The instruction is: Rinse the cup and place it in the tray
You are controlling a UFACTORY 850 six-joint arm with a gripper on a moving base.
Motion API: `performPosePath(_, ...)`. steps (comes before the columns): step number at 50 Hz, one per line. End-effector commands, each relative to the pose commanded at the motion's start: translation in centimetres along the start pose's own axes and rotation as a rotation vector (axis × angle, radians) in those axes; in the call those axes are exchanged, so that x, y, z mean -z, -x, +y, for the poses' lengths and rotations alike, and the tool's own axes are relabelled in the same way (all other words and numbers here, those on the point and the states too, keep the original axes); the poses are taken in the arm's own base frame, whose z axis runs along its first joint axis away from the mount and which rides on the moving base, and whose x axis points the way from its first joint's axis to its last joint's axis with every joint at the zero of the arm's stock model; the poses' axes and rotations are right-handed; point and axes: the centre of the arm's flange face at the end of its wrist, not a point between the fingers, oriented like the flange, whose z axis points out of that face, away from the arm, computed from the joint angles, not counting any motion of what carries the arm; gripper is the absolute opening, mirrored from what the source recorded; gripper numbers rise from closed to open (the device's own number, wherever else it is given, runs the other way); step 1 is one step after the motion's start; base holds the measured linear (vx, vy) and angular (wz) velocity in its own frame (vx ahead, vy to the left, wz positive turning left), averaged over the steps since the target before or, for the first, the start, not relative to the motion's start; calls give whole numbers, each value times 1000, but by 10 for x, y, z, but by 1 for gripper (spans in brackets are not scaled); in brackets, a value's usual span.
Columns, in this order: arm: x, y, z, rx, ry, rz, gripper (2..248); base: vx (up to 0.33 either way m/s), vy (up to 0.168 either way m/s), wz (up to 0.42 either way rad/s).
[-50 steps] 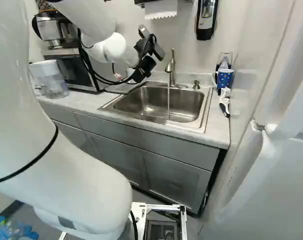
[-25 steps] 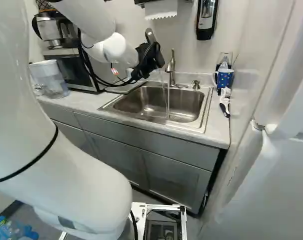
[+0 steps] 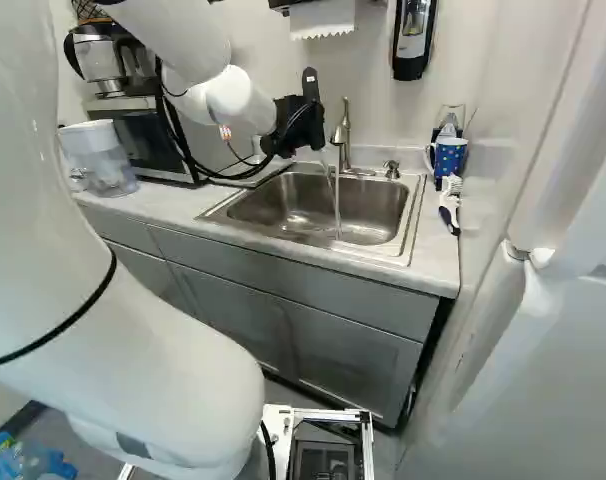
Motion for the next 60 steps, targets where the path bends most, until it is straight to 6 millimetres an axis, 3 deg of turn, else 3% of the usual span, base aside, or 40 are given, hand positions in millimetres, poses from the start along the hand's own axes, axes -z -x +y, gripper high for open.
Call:
performPosePath(42, 0, 0, 0, -442, 0, 0, 125, 0, 0, 0)
performPosePath(60, 0, 0, 0, -442, 0, 0, 125, 0, 0, 0)
